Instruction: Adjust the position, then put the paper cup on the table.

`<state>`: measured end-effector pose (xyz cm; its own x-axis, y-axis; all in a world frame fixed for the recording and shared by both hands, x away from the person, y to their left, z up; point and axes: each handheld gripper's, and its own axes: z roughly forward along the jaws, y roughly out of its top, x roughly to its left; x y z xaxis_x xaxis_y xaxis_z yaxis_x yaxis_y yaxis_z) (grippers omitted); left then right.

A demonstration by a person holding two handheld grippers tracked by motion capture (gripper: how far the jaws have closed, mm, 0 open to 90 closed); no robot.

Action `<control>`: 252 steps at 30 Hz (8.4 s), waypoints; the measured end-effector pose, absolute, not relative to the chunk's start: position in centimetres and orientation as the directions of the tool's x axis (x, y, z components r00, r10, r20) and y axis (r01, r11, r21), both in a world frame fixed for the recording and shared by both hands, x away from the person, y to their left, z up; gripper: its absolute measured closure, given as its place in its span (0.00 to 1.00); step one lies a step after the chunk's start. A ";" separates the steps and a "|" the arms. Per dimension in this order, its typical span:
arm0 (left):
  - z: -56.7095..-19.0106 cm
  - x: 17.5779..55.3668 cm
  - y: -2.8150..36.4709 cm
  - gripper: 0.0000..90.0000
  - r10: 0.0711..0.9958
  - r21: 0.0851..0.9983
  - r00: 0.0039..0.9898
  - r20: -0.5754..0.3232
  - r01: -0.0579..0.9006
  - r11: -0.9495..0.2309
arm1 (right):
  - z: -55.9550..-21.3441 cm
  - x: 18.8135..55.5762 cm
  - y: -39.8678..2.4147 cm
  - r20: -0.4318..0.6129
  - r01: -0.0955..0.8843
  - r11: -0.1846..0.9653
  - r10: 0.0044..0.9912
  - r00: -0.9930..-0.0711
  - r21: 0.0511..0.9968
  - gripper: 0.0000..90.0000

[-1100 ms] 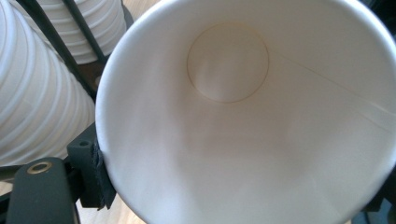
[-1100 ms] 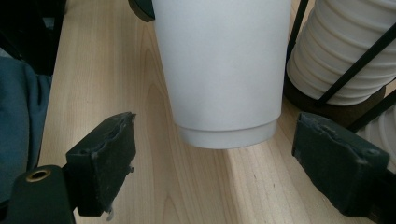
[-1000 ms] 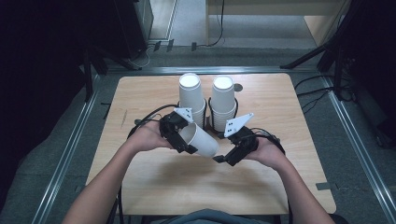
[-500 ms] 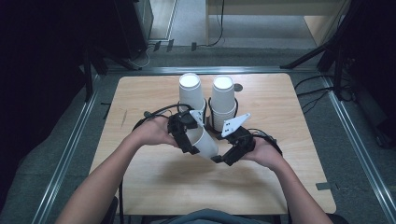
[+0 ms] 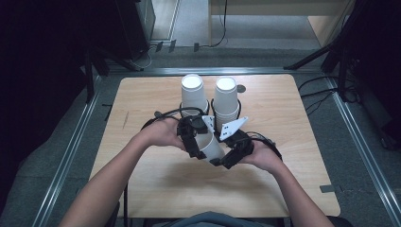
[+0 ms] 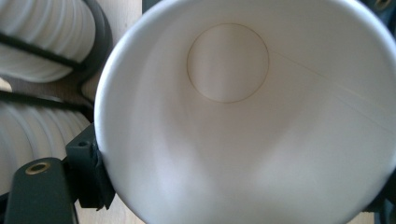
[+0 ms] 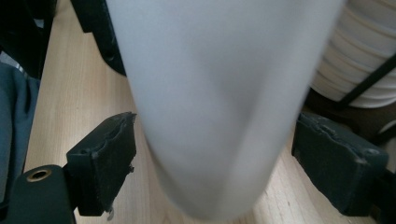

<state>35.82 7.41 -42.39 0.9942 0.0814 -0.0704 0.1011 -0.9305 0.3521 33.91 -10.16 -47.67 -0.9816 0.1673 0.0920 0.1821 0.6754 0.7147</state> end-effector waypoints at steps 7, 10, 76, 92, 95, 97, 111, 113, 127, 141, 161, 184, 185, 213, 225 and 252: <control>-42.3 35.7 6.8 0.12 0.080 0.358 0.995 -0.061 0.097 -0.929 | -47.8 33.9 -9.8 0.087 0.180 0.671 0.170 -0.982 0.720 0.21; -42.4 35.8 6.9 0.12 0.091 0.364 0.993 -0.070 0.110 -0.925 | -47.8 33.9 -9.8 0.086 0.179 0.666 0.170 -0.982 0.724 0.24; -44.4 34.3 10.5 0.07 0.294 0.780 0.932 -0.211 0.342 -0.524 | -46.7 34.0 -10.7 0.104 0.200 0.603 0.191 -0.976 0.772 0.25; -44.5 34.3 10.8 0.14 0.305 0.759 0.927 -0.217 0.357 -0.544 | -46.9 33.9 -10.5 0.116 0.216 0.616 0.199 -0.973 0.757 0.23; -44.4 34.4 11.0 0.14 0.310 0.757 0.924 -0.225 0.366 -0.542 | -47.0 33.9 -10.6 0.115 0.224 0.619 0.212 -0.971 0.753 0.21; -44.4 34.4 11.2 0.14 0.311 0.755 0.923 -0.226 0.368 -0.542 | -47.0 33.9 -10.8 0.115 0.227 0.622 0.215 -0.970 0.749 0.21; -44.3 34.4 11.9 0.14 0.302 0.736 0.925 -0.232 0.370 -0.567 | -46.7 33.2 -12.0 0.093 0.227 0.650 0.235 -0.968 0.725 0.20; -44.3 34.4 12.0 0.14 0.303 0.731 0.926 -0.223 0.365 -0.576 | -46.7 33.2 -12.2 0.097 0.237 0.654 0.243 -0.965 0.718 0.20; -44.7 34.3 12.4 0.14 0.296 0.697 0.934 -0.200 0.348 -0.626 | -46.6 33.3 -13.8 0.091 0.286 0.645 0.318 -0.944 0.709 0.20; -45.0 34.2 14.1 0.13 0.339 0.676 0.922 -0.186 0.370 -0.637 | -46.5 34.1 -15.1 0.099 0.315 0.625 0.355 -0.930 0.714 0.20; -45.1 34.2 17.8 0.13 0.414 0.677 0.889 -0.195 0.427 -0.600 | -46.6 35.0 -15.6 0.080 0.290 0.625 0.343 -0.936 0.725 0.22; -45.2 33.8 23.9 0.13 0.564 0.680 0.803 -0.194 0.524 -0.513 | -47.1 36.3 -14.4 0.082 0.247 0.659 0.271 -0.959 0.710 0.23; -45.2 33.9 24.2 0.13 0.570 0.679 0.800 -0.189 0.525 -0.512 | -47.1 36.3 -14.3 0.084 0.247 0.659 0.270 -0.959 0.710 0.23; -45.7 36.3 29.9 0.12 0.751 0.660 0.647 -0.130 0.622 -0.422 | -47.9 35.5 -13.6 0.089 0.227 0.692 0.230 -0.969 0.686 0.24; -46.3 38.2 31.0 0.11 0.831 0.611 0.554 -0.054 0.676 -0.411 | -48.2 34.9 -14.3 0.085 0.240 0.690 0.251 -0.964 0.683 0.24; -47.1 39.5 30.2 0.00 0.834 0.589 0.551 -0.017 0.680 -0.437 | -48.2 34.3 -15.9 0.086 0.281 0.681 0.306 -0.948 0.676 0.24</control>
<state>39.54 30.25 -47.12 0.5508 0.8344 -0.0175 0.6801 -0.4366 0.5889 34.34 -15.94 -48.22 -0.9481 0.3062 0.0862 0.2813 0.6807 0.6764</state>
